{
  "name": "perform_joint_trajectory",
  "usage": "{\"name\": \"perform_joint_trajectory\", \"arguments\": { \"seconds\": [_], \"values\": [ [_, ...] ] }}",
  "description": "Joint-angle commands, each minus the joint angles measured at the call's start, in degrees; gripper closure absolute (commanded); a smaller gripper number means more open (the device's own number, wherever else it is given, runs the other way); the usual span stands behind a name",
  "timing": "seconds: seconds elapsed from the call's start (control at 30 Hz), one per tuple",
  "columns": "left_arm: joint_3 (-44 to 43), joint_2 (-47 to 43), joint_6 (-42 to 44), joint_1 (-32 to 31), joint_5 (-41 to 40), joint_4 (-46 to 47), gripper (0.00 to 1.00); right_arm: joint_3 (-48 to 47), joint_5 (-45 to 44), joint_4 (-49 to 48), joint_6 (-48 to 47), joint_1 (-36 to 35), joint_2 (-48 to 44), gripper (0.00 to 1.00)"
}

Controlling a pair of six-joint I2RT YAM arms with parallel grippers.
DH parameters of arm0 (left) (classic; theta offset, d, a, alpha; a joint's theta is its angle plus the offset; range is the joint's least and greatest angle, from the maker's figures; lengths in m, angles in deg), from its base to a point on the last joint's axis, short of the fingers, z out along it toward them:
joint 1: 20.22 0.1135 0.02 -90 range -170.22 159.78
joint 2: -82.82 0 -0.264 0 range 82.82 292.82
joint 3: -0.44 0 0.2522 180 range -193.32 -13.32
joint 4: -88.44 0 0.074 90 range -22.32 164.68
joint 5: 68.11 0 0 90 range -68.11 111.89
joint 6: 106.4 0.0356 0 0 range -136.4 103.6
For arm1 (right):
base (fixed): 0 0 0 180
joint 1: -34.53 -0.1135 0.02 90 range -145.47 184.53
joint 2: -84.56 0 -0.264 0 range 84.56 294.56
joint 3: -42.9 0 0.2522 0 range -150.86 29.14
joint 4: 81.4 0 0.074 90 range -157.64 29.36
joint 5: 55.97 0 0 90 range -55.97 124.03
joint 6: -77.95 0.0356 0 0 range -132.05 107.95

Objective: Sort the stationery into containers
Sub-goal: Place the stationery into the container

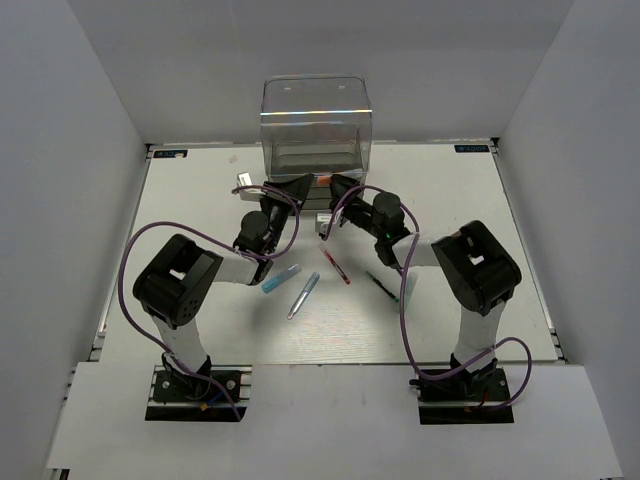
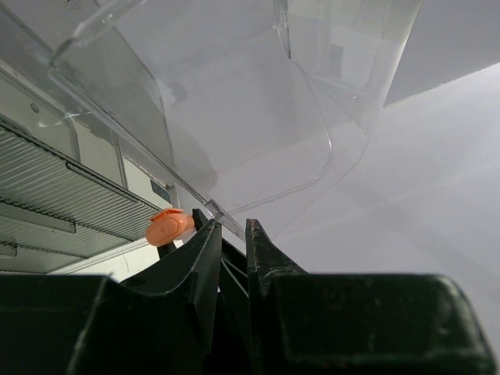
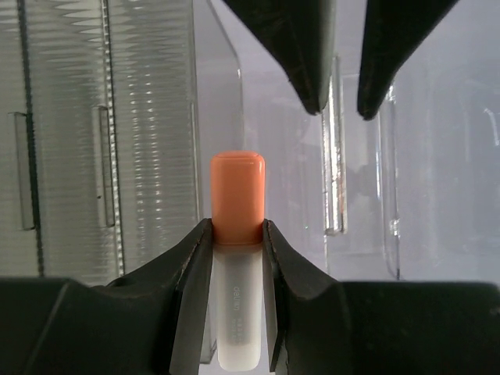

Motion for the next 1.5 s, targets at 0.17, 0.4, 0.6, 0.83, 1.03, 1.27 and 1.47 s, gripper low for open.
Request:
{"name": "perform_joint_trajectory", "arguments": {
  "seconds": [0.17,0.4,0.6,0.83,1.03,1.27,1.47],
  "values": [
    [-2.32,-4.08,0.61,0.48,-0.27,12.42,0.69,-4.28,1.81,-5.61,-1.34,0.36,1.72,1.00],
    [-2.32,-4.08,0.61,0.48,-0.27,12.42,0.69,-6.74,3.56,-5.35,0.06,1.07,3.57,1.00],
    [-2.32,-4.08,0.61,0.48,-0.27,12.42,0.69,-10.70,2.42,-3.33,2.79,1.24,5.15,1.00],
    [-2.32,-4.08,0.61,0.48,-0.27,11.90,0.69,-12.11,1.02,0.01,5.69,1.51,5.51,1.00],
    [-2.32,-4.08,0.61,0.48,-0.27,11.89,0.69,-11.41,-0.12,0.45,6.92,1.86,5.25,1.00],
    [-2.84,-3.56,0.61,0.48,-0.27,11.89,0.69,-10.70,-0.83,0.71,7.18,1.95,4.98,1.00],
    [-2.85,-3.56,0.61,0.48,-0.27,11.89,0.69,-10.88,-1.27,2.20,7.54,1.86,4.80,1.00]
  ]
}}
